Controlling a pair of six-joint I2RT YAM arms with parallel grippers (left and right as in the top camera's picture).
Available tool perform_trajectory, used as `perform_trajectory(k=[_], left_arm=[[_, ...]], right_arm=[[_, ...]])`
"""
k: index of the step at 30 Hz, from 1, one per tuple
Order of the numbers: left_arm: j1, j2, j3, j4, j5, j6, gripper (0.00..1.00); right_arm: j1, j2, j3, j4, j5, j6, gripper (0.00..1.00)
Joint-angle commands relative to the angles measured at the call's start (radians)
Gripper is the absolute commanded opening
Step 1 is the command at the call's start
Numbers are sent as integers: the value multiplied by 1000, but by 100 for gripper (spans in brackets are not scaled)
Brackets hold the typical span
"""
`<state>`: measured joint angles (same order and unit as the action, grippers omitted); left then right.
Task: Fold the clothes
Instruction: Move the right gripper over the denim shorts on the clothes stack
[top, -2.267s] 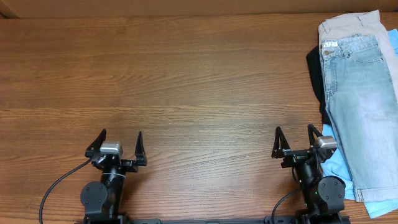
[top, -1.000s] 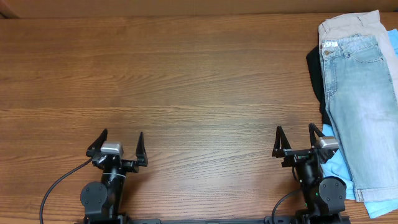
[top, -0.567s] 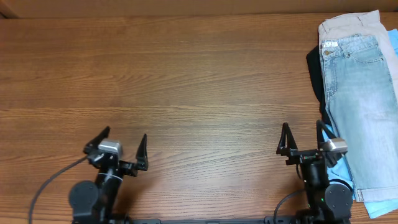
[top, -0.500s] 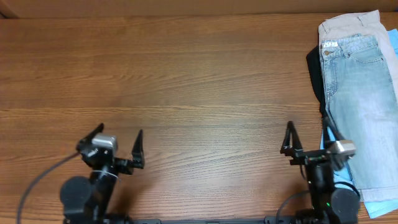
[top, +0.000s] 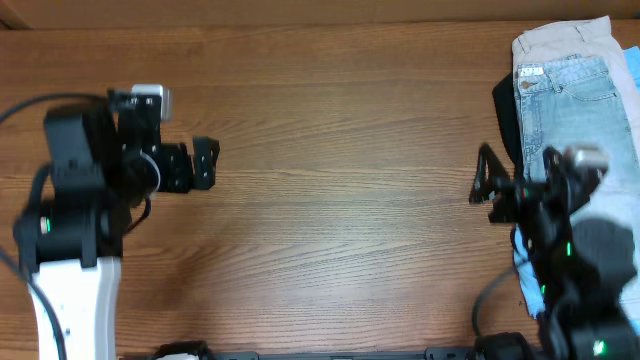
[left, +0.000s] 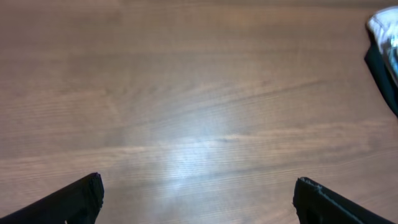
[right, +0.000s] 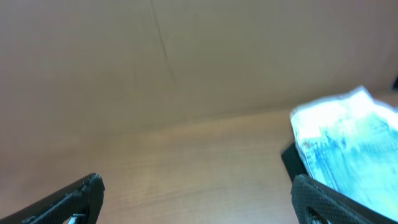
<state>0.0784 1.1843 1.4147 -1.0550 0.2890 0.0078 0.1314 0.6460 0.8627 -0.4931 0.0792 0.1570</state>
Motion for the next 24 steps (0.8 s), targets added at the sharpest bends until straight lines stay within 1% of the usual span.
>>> perform_trajectory(k=[1, 6, 8, 12, 14, 16, 19, 20, 24], left_arm=[[1, 101, 101, -47, 46, 14, 100], [1, 161, 103, -48, 79, 14, 100], [1, 185, 103, -47, 78, 14, 100], [1, 201, 103, -16, 78, 14, 100], [0, 201, 103, 0, 78, 14, 100], [0, 201, 103, 8, 77, 15, 100], [0, 201, 103, 29, 75, 15, 100], [0, 201, 103, 40, 74, 14, 100], [0, 204, 102, 60, 70, 14, 100]], right_arm=[[-5, 208, 201, -134, 6, 3, 100], [-5, 474, 437, -377, 6, 2, 100], [-5, 610, 521, -433, 6, -4, 100], [-5, 753, 533, -397, 11, -35, 100], [-19, 798, 533, -383, 32, -34, 92], [-53, 841, 533, -372, 66, -11, 90], [-143, 903, 533, -367, 78, 33, 91], [-211, 943, 533, -373, 78, 58, 91], [-361, 1026, 533, -381, 74, 84, 91]])
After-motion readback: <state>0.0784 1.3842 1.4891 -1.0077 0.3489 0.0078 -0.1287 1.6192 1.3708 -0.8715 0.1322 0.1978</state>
